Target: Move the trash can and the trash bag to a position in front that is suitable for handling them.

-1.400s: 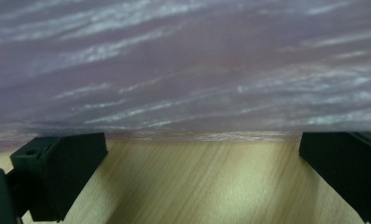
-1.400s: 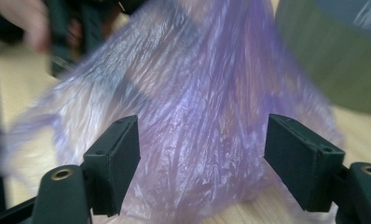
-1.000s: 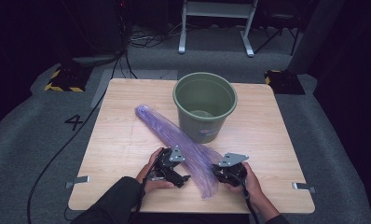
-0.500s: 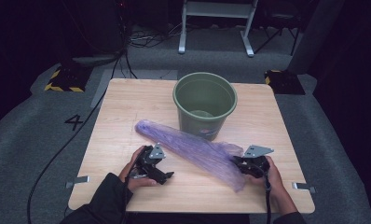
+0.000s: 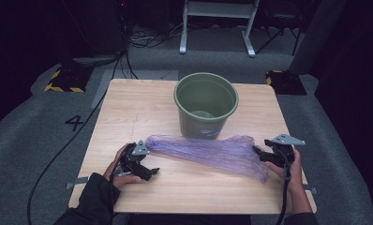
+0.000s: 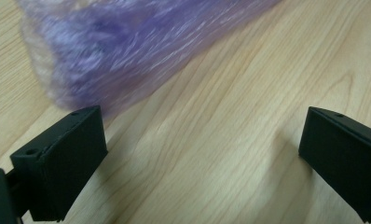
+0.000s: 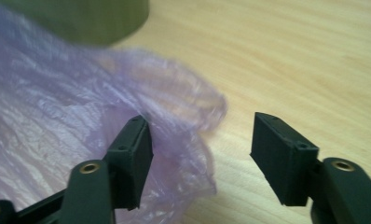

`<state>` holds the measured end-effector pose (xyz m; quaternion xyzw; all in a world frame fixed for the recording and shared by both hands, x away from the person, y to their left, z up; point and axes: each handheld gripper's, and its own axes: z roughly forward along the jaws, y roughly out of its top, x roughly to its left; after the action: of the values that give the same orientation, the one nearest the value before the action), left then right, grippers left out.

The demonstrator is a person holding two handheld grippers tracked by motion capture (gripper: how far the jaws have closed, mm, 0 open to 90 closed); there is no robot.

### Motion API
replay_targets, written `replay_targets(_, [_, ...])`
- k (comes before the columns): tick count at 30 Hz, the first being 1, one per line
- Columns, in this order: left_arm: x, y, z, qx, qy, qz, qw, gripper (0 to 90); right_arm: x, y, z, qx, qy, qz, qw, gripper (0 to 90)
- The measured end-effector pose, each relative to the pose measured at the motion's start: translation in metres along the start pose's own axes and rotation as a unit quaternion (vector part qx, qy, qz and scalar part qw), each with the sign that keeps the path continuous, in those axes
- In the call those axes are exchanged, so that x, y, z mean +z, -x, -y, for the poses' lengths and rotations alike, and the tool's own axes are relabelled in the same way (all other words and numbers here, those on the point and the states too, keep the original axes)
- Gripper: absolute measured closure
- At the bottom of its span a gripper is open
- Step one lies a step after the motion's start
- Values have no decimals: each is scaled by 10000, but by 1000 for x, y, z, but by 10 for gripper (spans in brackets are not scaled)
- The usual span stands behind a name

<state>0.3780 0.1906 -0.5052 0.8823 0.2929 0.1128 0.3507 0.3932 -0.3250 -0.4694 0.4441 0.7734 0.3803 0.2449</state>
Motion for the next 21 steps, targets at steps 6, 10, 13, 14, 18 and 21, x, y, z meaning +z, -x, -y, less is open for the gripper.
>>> replay_targets(6, [-8, -8, 8, -66, 15, -13, 10000, 7, -15, -2, -5, -8, 199, -126, 9997, 290])
replay_targets(10, [-6, -9, 6, -11, 0, 13, 10000, 0, -22, -3, -10, -56, 250, -29, 9997, 276])
replay_targets(13, [-5, -9, 5, 9, 12, 10, 10000, 3, -30, -2, -16, -52, 455, 226, 9987, 436])
replay_targets(14, [-4, -9, 5, 14, 10, 19, 10000, 3, -30, -2, -16, -52, 455, 226, 9987, 436])
replay_targets(18, [-3, -9, 4, 27, 5, 26, 10000, 4, -35, -3, -18, -116, 705, 143, 9973, 635])
replay_targets(21, [-3, -8, 3, 36, 8, 29, 10000, 6, -35, -9, -20, -285, 671, 103, 9973, 564])
